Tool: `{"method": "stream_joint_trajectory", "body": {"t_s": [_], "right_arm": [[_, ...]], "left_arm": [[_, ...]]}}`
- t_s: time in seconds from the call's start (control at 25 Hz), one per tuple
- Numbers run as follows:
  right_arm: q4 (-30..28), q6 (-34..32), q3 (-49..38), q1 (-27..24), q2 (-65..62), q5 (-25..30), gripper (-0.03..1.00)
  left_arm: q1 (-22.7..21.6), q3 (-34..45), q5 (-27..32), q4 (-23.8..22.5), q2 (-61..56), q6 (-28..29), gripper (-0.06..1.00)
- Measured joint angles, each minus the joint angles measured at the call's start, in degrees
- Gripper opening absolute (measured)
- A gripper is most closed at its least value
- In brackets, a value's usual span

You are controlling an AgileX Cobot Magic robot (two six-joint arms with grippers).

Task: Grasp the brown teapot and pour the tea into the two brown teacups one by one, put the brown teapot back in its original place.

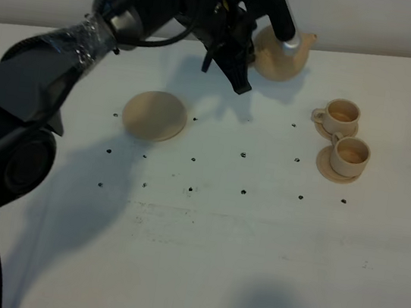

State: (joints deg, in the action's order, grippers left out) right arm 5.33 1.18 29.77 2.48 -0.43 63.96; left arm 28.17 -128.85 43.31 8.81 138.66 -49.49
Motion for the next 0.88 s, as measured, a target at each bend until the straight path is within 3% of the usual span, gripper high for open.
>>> {"method": "stream_joint_trajectory", "body": {"t_s": [0.88], "right_arm": [[0.0, 0.0, 0.0, 0.0, 0.0, 0.0, 0.4]], "left_arm": [[1.7, -0.29, -7.1, -0.02, 2.7, -11.23, 0.1]]}}
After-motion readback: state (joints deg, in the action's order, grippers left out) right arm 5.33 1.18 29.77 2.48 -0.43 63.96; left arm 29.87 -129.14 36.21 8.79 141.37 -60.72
